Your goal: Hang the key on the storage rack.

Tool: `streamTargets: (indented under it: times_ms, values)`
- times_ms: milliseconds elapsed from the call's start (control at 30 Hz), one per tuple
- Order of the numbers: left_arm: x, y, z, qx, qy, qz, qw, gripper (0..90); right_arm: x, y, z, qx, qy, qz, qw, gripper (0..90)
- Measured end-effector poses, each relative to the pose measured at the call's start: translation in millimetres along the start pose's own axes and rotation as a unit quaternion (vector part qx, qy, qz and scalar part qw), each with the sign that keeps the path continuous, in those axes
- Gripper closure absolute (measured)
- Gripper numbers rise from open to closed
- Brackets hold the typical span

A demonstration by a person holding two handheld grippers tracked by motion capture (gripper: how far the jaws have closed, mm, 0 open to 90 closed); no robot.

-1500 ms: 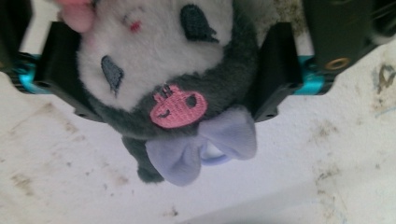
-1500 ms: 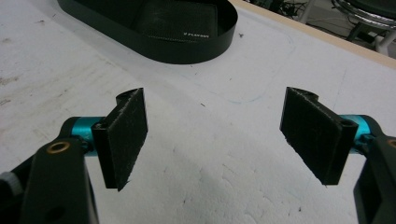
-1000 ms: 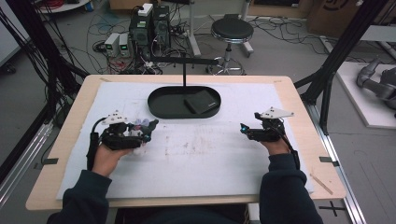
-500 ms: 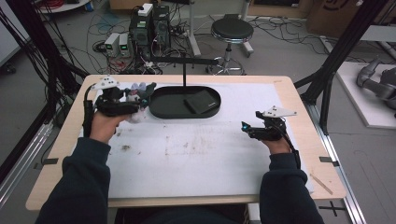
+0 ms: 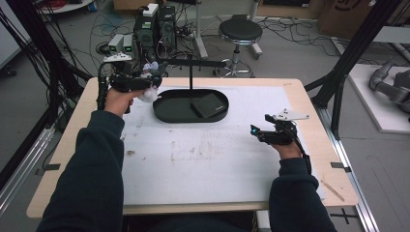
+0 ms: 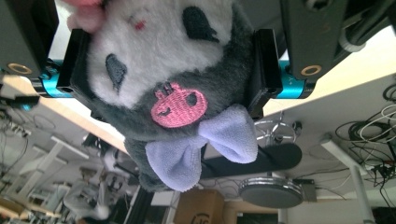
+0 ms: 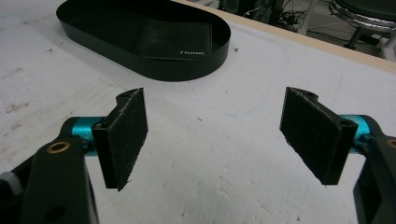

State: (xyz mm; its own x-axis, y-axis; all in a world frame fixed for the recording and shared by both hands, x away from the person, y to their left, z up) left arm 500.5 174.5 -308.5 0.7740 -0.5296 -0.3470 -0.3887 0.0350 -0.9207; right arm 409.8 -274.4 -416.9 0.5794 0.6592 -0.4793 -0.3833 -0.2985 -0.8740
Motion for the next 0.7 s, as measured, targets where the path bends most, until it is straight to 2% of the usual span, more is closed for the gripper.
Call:
streamTargets:
  times_ms: [333, 500, 700]
  values:
    - [23.1, -7.3, 8.8, -0.011, -0.01, 0.001, 0.9999, 33.3, -0.9, 0.1, -0.8, 0.002, -0.003, -0.001, 1.0, 23.6]
    - [27.7, -12.2, 14.4, -0.021, -0.01, -0.01, 0.9997, 33.3, -1.8, 0.6, -0.9, 0.004, -0.004, -0.002, 1.0, 24.2]
    - [30.9, -17.8, 26.1, -0.043, -0.028, -0.03, 0.9982, 33.3, -3.6, 2.5, -2.9, 0.005, -0.003, -0.001, 1.0, 24.2]
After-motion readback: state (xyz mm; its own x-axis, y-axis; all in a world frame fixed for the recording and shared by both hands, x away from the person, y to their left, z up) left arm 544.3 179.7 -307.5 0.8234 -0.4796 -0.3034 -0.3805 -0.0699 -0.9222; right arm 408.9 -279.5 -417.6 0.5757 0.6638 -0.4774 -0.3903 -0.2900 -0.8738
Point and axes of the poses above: each handheld gripper's, and its own axes: x roughly forward along the jaws, y roughly out of its underside, z roughly to its left, the point moved 4 cm from there along x, roughly forward along the jaws, and after that the axes turned 11 degrees about -y, right-handed, at the moved point
